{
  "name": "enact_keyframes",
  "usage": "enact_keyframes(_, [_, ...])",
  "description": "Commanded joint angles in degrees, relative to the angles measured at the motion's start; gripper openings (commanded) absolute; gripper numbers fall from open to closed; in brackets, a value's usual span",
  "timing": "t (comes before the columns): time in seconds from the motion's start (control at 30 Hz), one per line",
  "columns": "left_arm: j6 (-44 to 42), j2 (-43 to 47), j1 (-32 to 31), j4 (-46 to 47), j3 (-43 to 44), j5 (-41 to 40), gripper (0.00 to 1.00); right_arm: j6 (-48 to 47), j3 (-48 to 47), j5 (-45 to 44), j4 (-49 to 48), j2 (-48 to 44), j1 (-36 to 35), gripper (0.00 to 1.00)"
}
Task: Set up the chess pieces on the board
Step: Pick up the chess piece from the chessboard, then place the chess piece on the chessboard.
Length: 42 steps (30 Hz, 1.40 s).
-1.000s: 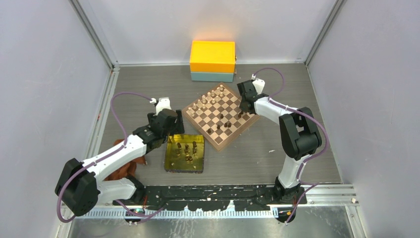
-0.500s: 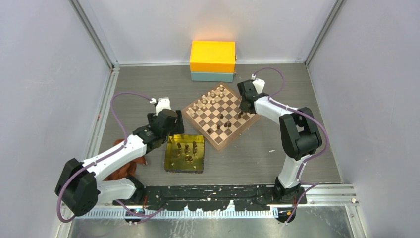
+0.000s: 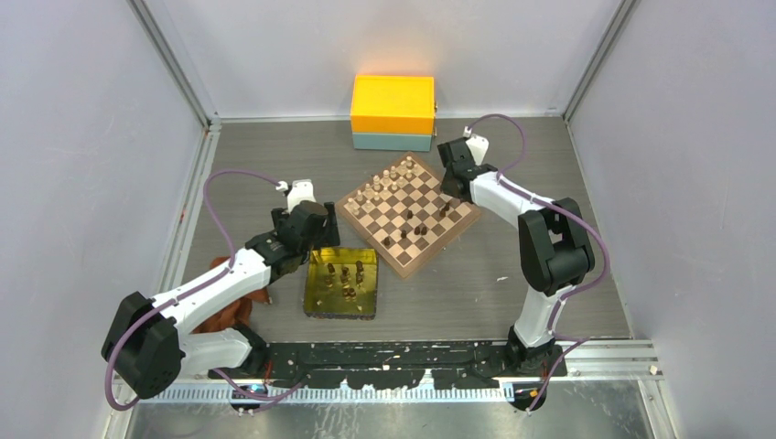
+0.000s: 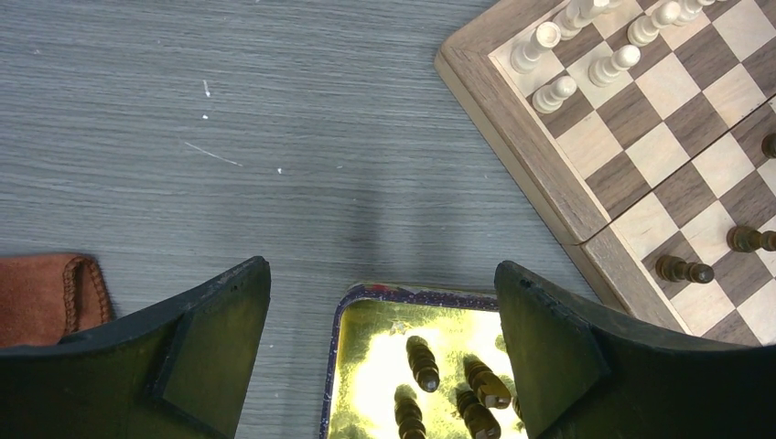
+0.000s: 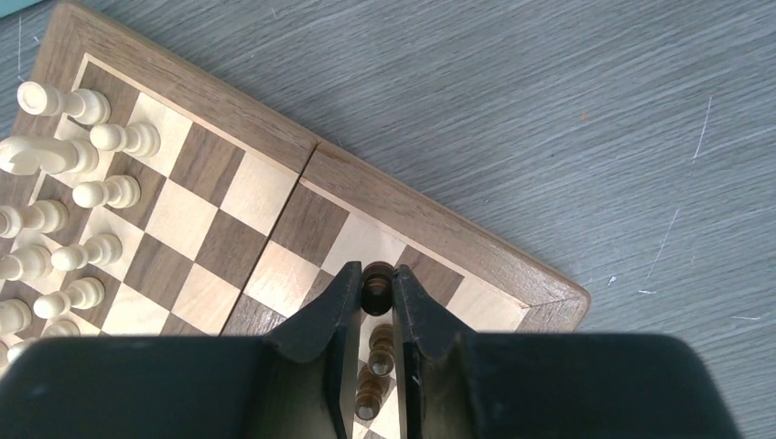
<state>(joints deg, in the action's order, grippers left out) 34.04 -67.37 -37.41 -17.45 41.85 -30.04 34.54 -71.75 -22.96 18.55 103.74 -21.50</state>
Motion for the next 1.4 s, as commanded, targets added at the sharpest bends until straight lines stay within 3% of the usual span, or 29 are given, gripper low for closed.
enact_keyframes(0.0, [-0.12, 0.55, -0.19, 1.66, 0.25, -2.19, 0.92, -1.09, -2.78, -0.27, 0.06, -2.55, -0.55, 0.01])
enact_keyframes(0.7, [1.55, 3.37, -0.21, 2.01, -1.75, -1.43, 0.92, -2.27, -3.76, -2.56, 9.72, -8.49, -8.41, 0.01])
enact_keyframes(1.37, [1.49, 3.82, -0.12, 4.05, -3.06, -0.81, 0.92, 0.15, -2.52, -3.78, 12.58, -5.17, -12.29, 0.01])
